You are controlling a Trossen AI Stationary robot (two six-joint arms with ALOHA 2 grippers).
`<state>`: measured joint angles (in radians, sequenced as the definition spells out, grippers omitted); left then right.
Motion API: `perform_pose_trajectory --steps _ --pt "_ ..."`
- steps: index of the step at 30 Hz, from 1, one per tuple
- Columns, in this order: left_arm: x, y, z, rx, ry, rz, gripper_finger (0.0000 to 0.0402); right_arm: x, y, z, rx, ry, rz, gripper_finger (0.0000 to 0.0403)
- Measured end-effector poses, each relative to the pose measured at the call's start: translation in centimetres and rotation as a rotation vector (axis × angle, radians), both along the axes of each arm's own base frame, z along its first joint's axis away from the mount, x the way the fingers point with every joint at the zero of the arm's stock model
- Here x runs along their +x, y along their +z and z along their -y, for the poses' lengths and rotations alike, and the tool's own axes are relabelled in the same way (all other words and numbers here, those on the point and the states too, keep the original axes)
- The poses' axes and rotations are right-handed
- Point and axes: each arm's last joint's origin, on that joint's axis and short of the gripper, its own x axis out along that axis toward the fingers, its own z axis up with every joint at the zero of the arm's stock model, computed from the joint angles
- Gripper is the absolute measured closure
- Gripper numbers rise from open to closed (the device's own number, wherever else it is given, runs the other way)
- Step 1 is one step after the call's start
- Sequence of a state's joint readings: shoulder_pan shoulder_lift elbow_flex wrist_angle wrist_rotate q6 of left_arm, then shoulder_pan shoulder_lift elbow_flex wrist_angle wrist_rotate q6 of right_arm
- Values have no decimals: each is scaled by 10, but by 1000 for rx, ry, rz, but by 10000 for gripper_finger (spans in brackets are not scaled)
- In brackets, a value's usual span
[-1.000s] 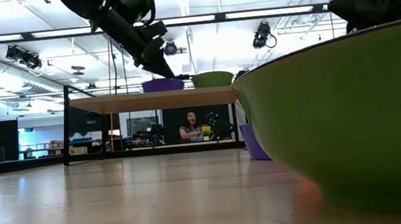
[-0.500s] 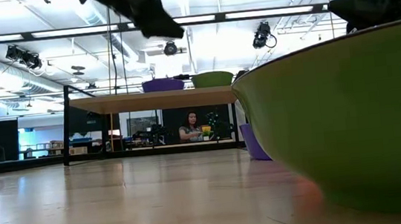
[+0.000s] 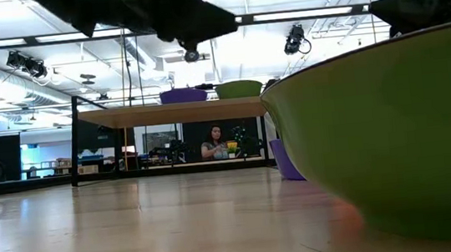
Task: Pick & Place Mini bowls
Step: Put the bottom left orange bowl on the shelf
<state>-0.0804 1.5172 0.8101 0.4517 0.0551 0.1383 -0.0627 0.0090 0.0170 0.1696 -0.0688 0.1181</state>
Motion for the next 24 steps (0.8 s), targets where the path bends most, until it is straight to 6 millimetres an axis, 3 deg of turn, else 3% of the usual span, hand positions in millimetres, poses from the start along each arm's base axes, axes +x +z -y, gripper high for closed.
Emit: perform_pose_trajectory --steps 6,11,16,24 --pt "27 -40 29 27 -83 -41 289 0 0 0 0 0 0 385" --pt "41 -71 46 190 -187 -185 289 0 0 0 0 0 0 385" --pt "59 -80 65 336 -267 -259 262 0 0 0 0 0 -1 385" --pt "82 -76 83 562 -411 -278 192 0 0 0 0 0 -5 385"
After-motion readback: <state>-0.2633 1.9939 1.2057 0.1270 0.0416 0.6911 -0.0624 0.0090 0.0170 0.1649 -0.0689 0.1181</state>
